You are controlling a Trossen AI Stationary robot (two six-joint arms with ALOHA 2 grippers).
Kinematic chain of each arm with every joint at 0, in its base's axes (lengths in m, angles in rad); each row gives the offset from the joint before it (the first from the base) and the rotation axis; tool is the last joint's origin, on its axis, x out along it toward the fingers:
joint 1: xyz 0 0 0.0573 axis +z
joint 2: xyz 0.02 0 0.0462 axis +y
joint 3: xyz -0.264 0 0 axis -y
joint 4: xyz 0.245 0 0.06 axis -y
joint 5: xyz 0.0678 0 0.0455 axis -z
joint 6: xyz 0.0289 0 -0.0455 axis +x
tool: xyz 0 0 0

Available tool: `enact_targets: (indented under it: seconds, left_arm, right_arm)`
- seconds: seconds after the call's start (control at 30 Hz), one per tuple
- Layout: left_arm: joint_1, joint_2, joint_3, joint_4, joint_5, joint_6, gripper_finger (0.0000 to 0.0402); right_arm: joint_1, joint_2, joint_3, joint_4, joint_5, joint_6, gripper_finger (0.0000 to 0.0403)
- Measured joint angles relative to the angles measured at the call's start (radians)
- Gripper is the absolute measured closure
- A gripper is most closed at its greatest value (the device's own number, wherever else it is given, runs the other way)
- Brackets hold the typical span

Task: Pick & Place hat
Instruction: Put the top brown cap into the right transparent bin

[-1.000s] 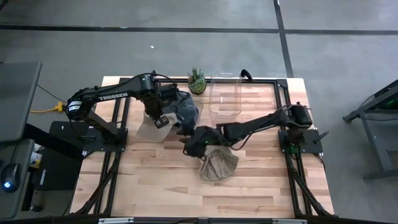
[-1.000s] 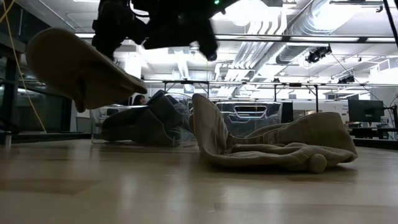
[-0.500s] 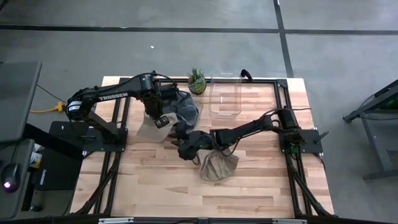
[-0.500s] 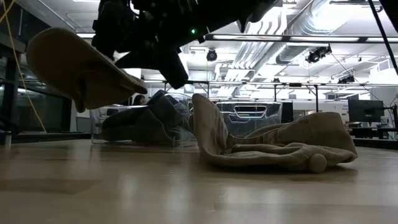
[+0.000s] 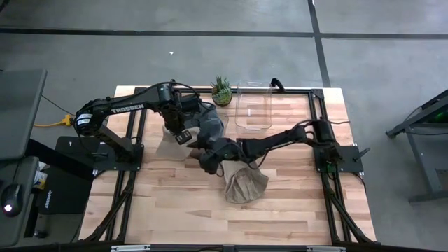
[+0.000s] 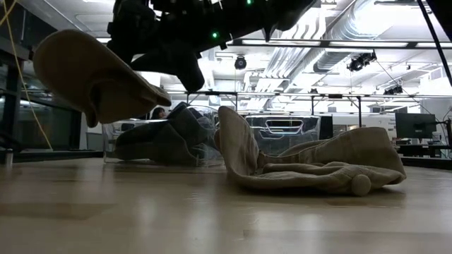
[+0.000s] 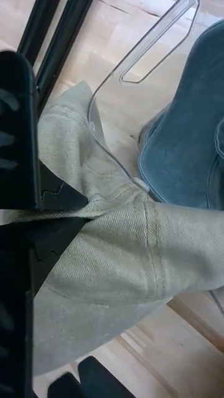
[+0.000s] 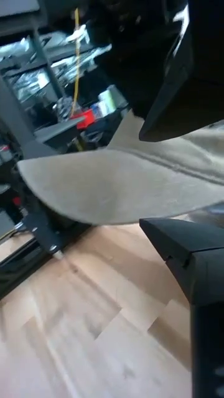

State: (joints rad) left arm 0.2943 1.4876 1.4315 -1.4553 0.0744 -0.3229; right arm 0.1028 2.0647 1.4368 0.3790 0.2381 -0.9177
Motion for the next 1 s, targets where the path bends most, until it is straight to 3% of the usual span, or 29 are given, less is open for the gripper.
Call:
enact_targets:
  seconds: [0.27, 0.73, 0.87, 1.0]
  left_arm:
    - [0.000, 0.000, 0.000, 0.003, 0.002, 0.000, 0.0401]
    - [0.000, 0.000, 0.000, 0.014, 0.022, 0.000, 0.0401]
    - [0.000, 0.000, 0.000, 0.014, 0.022, -0.004, 0.0401]
    - [0.000, 0.000, 0.000, 0.013, 0.022, -0.005, 0.0401]
  right_arm:
    - [-0.012, 0.025, 0.000, -0.007, -0.106, -0.048, 0.0194]
    - [-0.027, 0.032, 0.000, 0.085, -0.047, -0.079, 0.0197]
    - [-0.023, 0.032, 0.000, 0.110, -0.039, -0.069, 0.0224]
    - [-0.009, 0.031, 0.000, 0.112, -0.019, -0.060, 0.0276]
